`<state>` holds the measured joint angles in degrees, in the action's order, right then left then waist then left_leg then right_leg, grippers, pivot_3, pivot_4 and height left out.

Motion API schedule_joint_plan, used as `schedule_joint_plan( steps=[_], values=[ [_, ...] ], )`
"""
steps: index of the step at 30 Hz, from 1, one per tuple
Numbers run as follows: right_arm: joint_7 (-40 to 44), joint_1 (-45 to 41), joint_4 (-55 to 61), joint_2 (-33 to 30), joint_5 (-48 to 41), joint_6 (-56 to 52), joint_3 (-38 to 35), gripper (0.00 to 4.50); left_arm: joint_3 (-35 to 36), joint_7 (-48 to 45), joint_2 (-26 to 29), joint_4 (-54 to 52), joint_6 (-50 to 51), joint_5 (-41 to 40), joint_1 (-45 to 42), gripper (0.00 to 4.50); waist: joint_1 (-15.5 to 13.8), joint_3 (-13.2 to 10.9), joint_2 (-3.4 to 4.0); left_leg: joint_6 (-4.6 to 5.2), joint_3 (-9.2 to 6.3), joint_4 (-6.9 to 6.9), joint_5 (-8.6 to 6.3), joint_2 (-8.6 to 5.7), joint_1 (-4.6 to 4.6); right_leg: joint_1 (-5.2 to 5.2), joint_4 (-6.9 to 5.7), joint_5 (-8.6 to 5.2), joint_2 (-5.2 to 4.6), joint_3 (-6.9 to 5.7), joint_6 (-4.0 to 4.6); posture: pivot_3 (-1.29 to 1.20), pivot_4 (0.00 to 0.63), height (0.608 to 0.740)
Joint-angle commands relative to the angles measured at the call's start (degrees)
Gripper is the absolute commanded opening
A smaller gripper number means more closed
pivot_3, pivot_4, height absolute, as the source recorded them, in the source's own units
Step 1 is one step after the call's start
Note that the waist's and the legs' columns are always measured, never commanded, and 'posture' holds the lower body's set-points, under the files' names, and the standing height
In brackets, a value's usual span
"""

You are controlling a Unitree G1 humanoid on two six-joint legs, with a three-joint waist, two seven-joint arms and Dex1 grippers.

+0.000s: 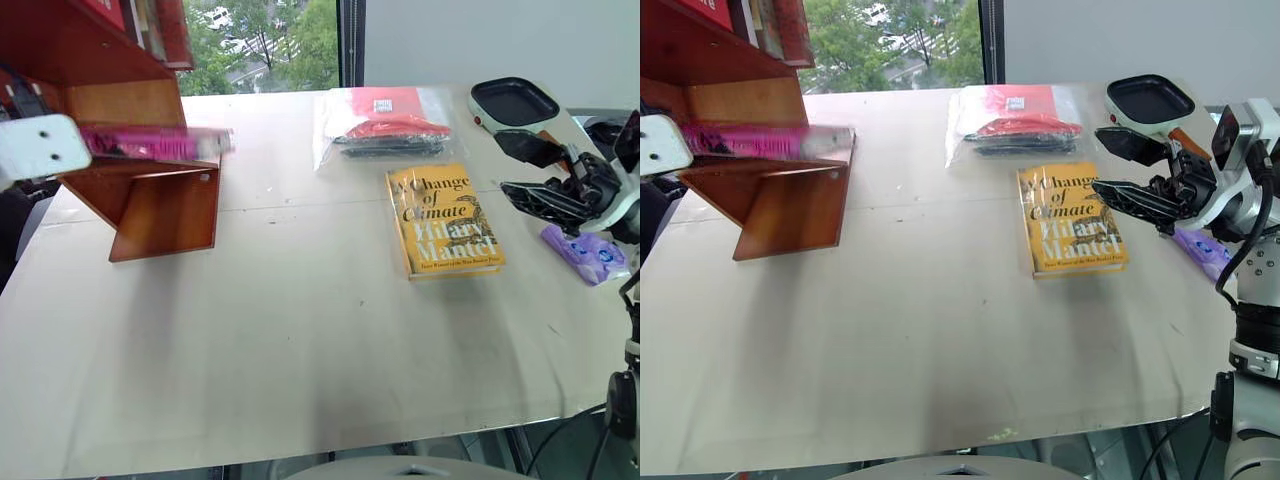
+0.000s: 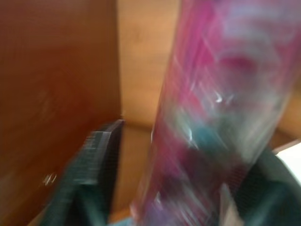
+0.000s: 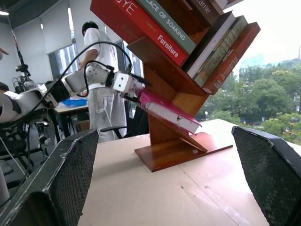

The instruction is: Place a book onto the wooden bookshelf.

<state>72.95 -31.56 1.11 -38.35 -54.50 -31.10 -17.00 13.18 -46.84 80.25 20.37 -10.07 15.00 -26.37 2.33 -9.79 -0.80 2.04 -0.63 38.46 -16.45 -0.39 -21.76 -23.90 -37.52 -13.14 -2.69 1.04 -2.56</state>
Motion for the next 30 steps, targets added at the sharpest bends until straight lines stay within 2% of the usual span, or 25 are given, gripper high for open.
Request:
schedule_joint_plan(
  steps=[1,4,8,10,12,20,26,27,30],
  values=[
    [-0.8,0.0,2.0,-0.6,-1.2,1.1,-3.3,4.5,1.8,0.4,1.9,1.6,2.1,-0.1,1.7,4.47,0.0,0.0,0.0,0.0,0.01,0.0,0.0,0.0,0.01,0.0,0.0,0.0,0.0,0.01,0.0,0.0,0.15,0.735],
    [-0.8,0.3,2.3,-0.6,-1.2,1.2,-3.8,4.5,6.7,-1.1,1.9,-0.9,4.8,-2.0,6.3,4.47,0.1,0.0,0.0,0.0,0.05,0.0,0.0,0.01,0.02,-0.02,-0.06,0.0,-0.01,0.05,0.0,0.0,0.15,0.735],
    [-0.6,1.0,2.5,-0.8,-1.3,0.9,-4.4,4.5,23.6,-11.3,-2.5,-15.2,16.7,-2.9,19.5,4.47,0.2,0.0,0.05,0.0,0.23,-0.05,0.0,0.09,0.02,-0.16,-0.06,0.0,-0.04,0.12,0.0,0.0,0.15,0.735],
    [-0.5,1.3,2.4,-0.8,-1.3,0.6,-4.3,4.5,30.4,-14.8,-4.2,-21.0,22.0,-1.0,24.1,4.47,0.0,0.0,0.02,0.0,0.25,-0.03,0.0,0.08,-0.03,-0.18,-0.11,-0.01,-0.07,0.06,0.01,0.0,0.15,0.735],
    [-0.3,1.2,2.0,-0.4,-1.1,0.6,-3.7,4.5,34.2,-15.6,-4.9,-23.1,22.4,3.3,28.6,4.47,0.0,0.0,-0.24,-0.01,0.19,0.0,0.0,0.13,-0.06,-0.21,-0.09,-0.01,-0.04,0.0,0.01,0.0,0.15,0.735],
    [3.0,-0.8,-2.2,-0.4,1.3,1.6,-1.3,4.5,45.7,-12.9,-7.3,-23.7,24.6,10.7,34.9,4.47,-0.4,0.0,-0.26,-0.01,0.15,0.0,0.0,0.11,-0.04,-0.19,-0.1,0.0,-0.14,-0.03,0.03,0.0,0.15,0.735],
    [3.7,-1.5,-3.0,0.0,1.9,1.7,-1.1,4.5,47.7,-11.7,-7.9,-24.2,24.9,11.7,35.9,4.47,-0.5,0.0,-0.26,-0.02,0.08,-0.04,-0.01,0.1,-0.09,-0.19,-0.03,0.0,-0.37,-0.04,0.04,0.0,0.15,0.735],
    [3.7,-1.5,-3.0,0.1,1.9,1.7,-1.2,4.5,48.0,-11.8,-7.6,-24.3,25.3,11.5,35.5,4.47,-0.5,0.0,-0.26,-0.03,0.06,-0.05,-0.01,0.1,-0.1,-0.19,-0.02,0.0,-0.39,-0.05,0.05,0.0,0.15,0.735],
    [3.9,-0.7,-2.6,-0.3,2.1,1.6,-1.5,4.5,48.6,-16.8,-8.7,-27.8,32.0,0.8,29.8,4.47,-0.5,0.0,-0.26,-0.03,0.03,-0.06,-0.02,0.1,-0.13,-0.2,0.01,0.0,-0.44,-0.06,0.07,0.0,0.15,0.735]
  ],
)
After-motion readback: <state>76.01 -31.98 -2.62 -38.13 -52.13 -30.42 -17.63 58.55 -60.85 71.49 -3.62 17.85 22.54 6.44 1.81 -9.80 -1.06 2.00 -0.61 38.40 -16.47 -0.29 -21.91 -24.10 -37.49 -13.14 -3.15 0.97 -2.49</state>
